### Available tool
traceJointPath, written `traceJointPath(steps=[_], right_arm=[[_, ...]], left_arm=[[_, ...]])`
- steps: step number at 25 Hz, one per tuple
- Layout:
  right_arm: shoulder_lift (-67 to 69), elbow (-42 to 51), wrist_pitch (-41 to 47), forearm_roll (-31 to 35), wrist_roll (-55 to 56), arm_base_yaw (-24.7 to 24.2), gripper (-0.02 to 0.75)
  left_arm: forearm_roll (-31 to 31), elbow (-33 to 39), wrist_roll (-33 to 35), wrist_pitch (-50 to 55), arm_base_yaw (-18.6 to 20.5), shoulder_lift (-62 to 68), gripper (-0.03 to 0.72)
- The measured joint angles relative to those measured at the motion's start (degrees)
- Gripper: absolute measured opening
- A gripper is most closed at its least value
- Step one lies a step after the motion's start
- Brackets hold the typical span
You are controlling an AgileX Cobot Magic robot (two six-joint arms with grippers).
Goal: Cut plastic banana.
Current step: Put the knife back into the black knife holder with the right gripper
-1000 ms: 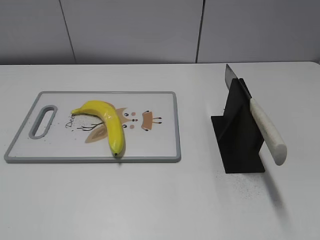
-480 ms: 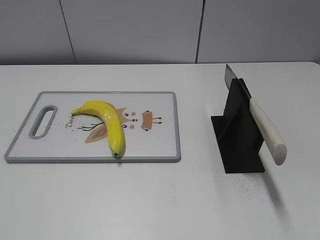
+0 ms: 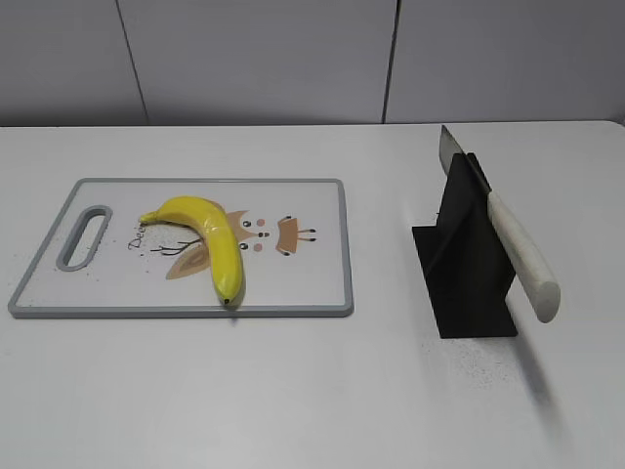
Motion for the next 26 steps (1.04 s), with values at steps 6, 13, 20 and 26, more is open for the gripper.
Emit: traceJointPath(steps=[6,13,20,26], right_arm=[[0.0,0.0,0.0,0.0,0.0,-3.6,0.580],[0.0,0.0,0.0,0.0,0.0,-4.6,0.580],[0.0,0.0,0.0,0.0,0.0,-4.6,0.580],[0.0,0.0,0.0,0.0,0.0,-4.6,0.559]], left_arm=[[0.0,0.0,0.0,0.0,0.0,0.0,0.586],[0.0,0.0,0.0,0.0,0.0,0.0,0.583],[0.0,0.0,0.0,0.0,0.0,0.0,0.583],[0.0,0.0,0.0,0.0,0.0,0.0,0.583]])
